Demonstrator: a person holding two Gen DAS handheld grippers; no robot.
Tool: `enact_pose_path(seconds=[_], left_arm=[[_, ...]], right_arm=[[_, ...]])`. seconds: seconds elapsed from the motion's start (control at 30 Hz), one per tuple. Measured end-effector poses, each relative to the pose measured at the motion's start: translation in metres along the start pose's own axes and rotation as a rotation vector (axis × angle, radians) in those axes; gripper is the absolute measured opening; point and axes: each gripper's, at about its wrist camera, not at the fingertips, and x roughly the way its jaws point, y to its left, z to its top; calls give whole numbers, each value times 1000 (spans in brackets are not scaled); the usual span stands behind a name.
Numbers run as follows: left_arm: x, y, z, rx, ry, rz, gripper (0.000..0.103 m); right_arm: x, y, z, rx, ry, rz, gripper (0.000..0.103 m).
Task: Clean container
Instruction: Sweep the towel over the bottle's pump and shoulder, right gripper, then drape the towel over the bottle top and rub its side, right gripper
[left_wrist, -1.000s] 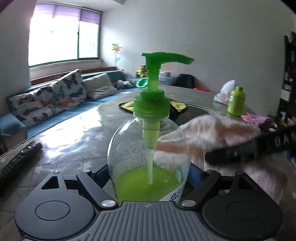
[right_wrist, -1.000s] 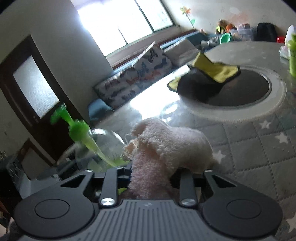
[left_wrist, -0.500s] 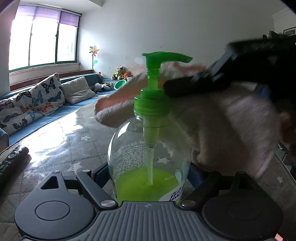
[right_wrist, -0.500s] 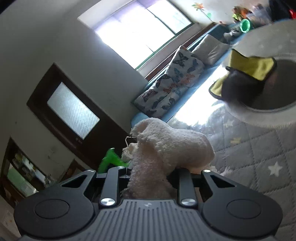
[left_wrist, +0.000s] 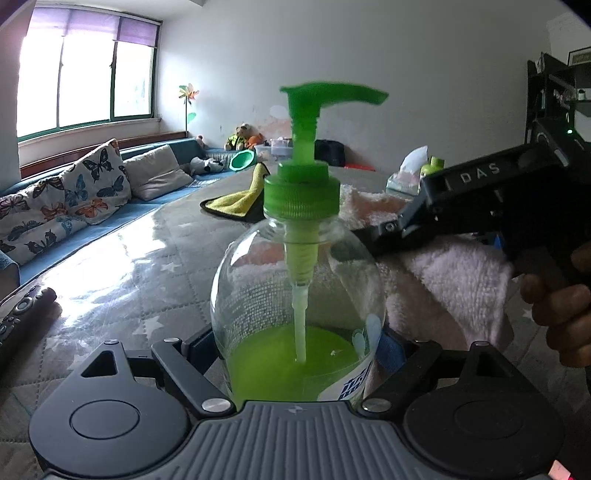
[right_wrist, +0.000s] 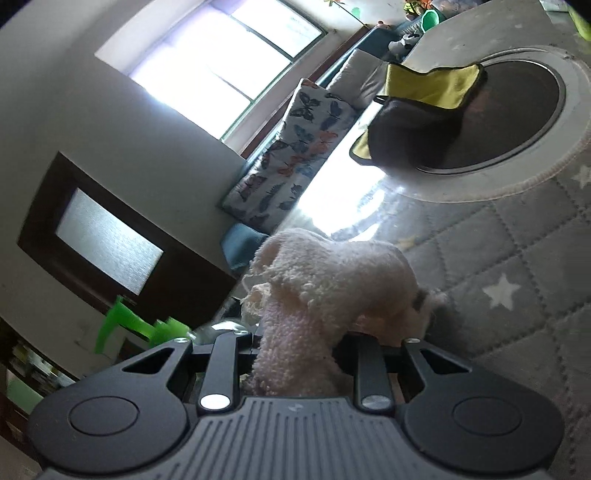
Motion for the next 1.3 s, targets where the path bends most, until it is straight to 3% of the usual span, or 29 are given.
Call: enact_pose_path(seconds=[0.23,0.47,0.67,1.0,1.3], left_arm=[[2,-3,-1,12,0,9,87],[2,-4,0,12,0,9,87],[2,-4,-1,14,0,11,87],[4,-5,-2,19,21,17,87],[3,-2,-2,18,20,28,87]], right_arm=[[-3,7,-7,-67,36,-67,24],[-21,45,14,-85,-30,81,24],[2,51,26,-57,-15,138,24],[16,8,15,41,12,25,24],[6,5,-7,-54,54,-85,24]])
